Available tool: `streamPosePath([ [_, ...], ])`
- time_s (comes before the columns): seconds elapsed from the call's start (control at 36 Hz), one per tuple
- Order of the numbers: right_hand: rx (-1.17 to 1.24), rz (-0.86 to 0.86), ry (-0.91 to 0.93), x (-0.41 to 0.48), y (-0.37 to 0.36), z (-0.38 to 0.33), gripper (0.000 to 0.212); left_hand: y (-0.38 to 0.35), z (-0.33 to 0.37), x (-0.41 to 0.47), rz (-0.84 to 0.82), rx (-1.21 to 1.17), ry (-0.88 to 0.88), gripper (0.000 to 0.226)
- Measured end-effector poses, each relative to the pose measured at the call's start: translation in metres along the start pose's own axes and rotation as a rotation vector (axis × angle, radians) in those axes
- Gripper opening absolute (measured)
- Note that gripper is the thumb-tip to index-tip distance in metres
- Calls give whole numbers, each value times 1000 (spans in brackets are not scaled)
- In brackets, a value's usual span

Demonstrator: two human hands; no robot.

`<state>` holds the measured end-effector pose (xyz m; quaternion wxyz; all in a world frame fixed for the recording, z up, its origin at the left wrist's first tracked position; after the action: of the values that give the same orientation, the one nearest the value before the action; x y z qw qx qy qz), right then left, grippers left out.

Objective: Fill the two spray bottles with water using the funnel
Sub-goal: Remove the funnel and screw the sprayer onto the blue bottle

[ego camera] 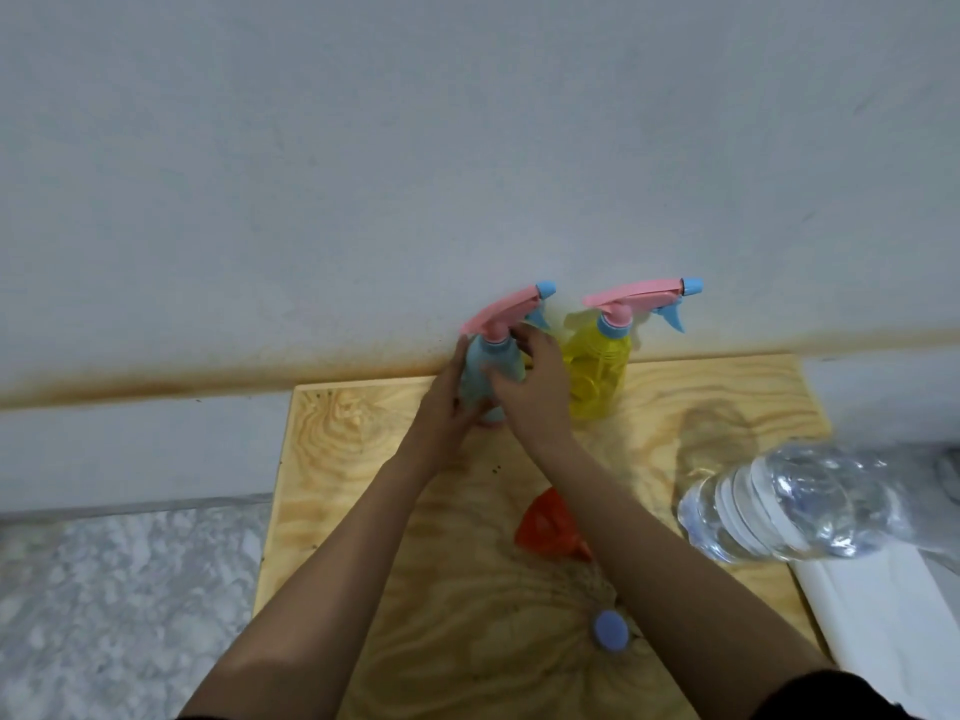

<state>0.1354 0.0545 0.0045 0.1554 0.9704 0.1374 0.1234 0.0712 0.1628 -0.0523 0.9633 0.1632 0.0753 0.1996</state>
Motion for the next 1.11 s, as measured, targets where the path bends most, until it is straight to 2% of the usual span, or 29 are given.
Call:
streamPosePath([
  [0.11, -31, -30, 19, 1, 0, 3, 50, 4, 2, 2, 81, 46, -46, 79],
  [0.22, -35, -31, 35, 2, 0, 5, 52, 10, 2, 0, 176, 65, -48, 66],
  [0.72, -164, -44, -24, -10, 9, 1, 46, 22, 9, -14, 243, 146, -24, 30],
  [0.83, -152, 52, -40, -34, 38, -4, 37, 23, 22, -32, 261, 177, -52, 35],
  [0.92, -205, 143, -6, -56, 67, -7, 32, 11, 41, -57, 211, 145, -132, 39],
  [1.0, -210, 206, -74, -82, 94, -3, 29, -7, 70, -69, 108, 142, -228, 38],
  [1.11, -244, 323, -130, -130, 131, 5, 20, -44, 131, -76, -35, 88, -385, 48],
])
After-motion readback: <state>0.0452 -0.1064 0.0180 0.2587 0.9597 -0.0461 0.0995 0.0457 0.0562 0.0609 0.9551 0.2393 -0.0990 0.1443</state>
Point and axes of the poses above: each hand's wrist, its own x-axis towards the middle knuckle, its own y-axis out of the back of the hand, z = x × y, the point moved 8 cm from there along x, towards the middle knuckle, and after that the axes turned 4 degrees about y, right-handed, at the moved point
